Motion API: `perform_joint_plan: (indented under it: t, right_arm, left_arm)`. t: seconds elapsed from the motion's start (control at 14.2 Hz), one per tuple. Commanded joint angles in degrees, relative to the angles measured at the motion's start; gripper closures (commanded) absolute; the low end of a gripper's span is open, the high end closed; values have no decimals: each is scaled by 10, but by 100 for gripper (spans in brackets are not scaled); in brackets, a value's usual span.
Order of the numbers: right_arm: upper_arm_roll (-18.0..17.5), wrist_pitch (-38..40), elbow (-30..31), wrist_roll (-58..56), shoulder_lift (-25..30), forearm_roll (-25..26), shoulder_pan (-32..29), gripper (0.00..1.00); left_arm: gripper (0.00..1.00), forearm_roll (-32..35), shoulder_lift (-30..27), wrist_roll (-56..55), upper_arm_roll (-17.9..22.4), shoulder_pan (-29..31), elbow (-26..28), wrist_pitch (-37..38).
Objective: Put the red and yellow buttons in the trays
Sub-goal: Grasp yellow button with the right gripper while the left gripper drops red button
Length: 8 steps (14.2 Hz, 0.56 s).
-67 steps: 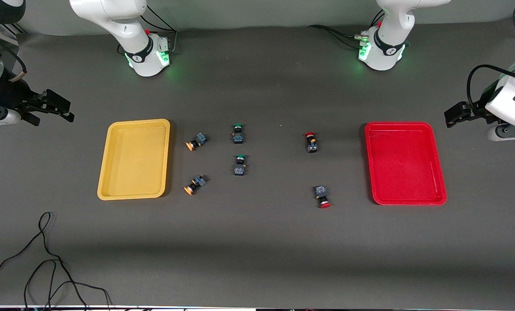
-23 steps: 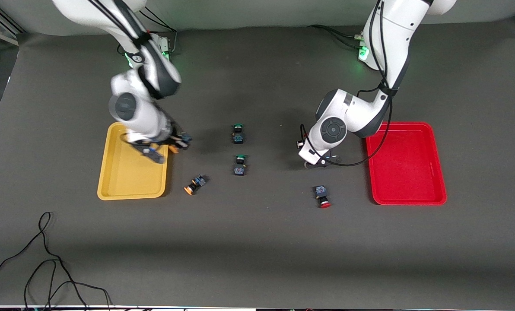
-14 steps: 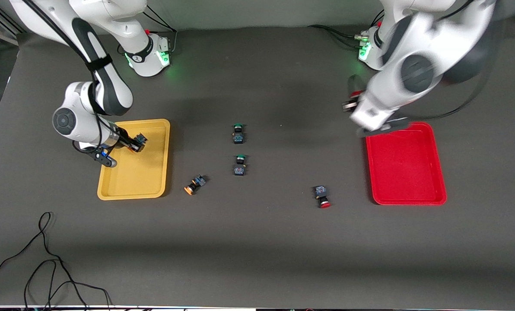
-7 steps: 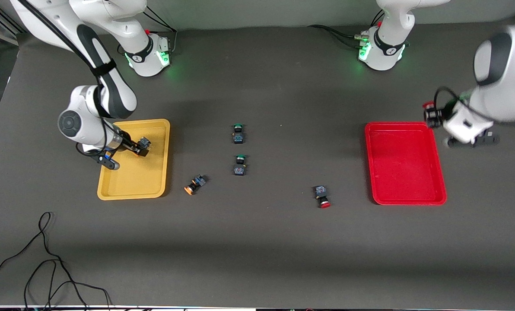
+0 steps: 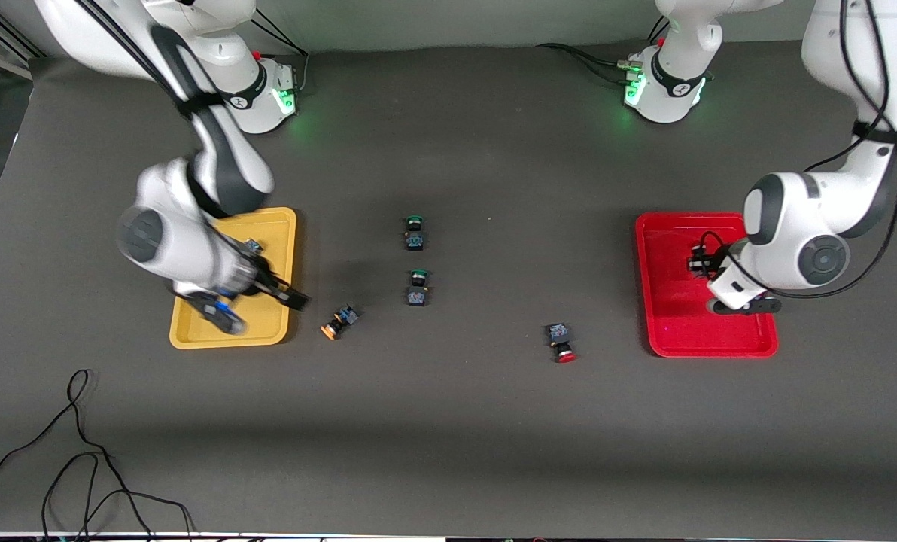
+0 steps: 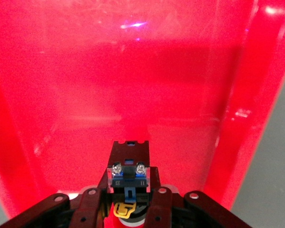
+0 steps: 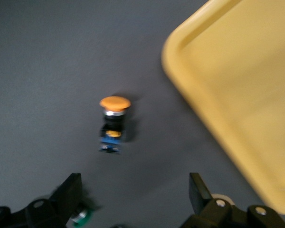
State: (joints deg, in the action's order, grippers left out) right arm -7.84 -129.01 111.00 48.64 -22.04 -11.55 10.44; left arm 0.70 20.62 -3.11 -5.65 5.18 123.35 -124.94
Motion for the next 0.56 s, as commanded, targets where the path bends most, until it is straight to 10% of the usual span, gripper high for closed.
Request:
perform_joint_plan:
  t: [0.0,0.07,0.21,0.35,0.49]
  right_arm:
    - [-13,-63,-54,48,-118,-11,16,0]
    - [-12,-85,-54,57,-137,-11,24,0]
    - [-13,-98,-54,60,-152,-11,24,5]
    - [-12,-96,-51,61,-148,-10,23,92]
    - [-11,-90,-52,61,-138,-10,21,100]
  left_arm:
    - [88,0,-15,-1,1,-3,27,-25]
    - [82,-1,-16,-1,1,-3,27,-22]
    - [6,-4,-26,-7,0,-4,29,-2]
    - [1,-6,-48,-8,-1,-4,26,32]
    - [1,-18,-75,-23,-5,-15,5,84]
